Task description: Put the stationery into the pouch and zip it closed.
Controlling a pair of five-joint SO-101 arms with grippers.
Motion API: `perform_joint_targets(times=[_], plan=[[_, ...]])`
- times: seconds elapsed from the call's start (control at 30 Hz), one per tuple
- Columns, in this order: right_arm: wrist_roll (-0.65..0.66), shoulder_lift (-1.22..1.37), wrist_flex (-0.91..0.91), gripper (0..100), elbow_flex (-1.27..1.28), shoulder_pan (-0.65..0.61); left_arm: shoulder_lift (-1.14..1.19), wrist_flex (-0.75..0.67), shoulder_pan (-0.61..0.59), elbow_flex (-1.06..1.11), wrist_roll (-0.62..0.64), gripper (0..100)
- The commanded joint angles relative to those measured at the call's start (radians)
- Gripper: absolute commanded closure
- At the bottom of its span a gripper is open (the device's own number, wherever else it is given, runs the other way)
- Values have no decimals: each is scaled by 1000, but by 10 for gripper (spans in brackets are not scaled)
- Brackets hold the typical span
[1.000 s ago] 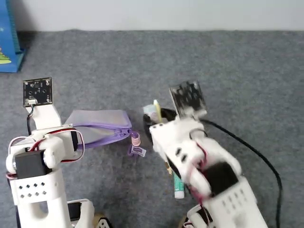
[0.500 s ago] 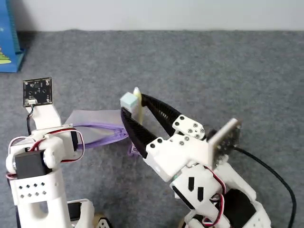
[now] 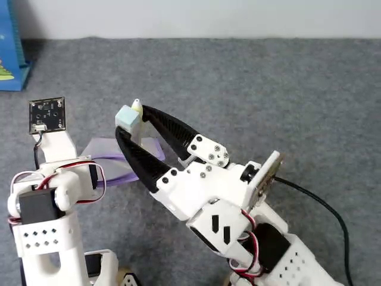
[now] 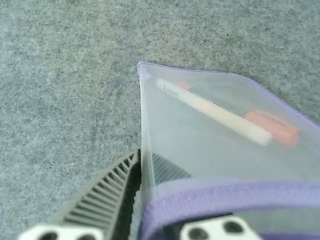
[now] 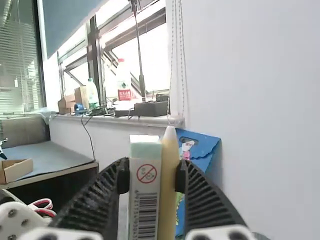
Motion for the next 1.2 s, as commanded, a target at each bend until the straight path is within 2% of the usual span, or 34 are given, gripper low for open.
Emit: perform_joint_targets(times=[0.0,0.3,0.53,0.9,1.17], plan=[[0,5,-133,991,44,-13,-2,-18,3,-5,-8,989],[5,13,-427,991,293,-13,-2,-23,3,-5,-9,989],[6,13,-544,991,454,-10,-2,-23,3,-5,-9,989],[6,16,-585,991,534,-10,-2,-15,5,-22,-6,989],[12,16,-578,991,535,-7,-2,64,11,-145,-2,989]])
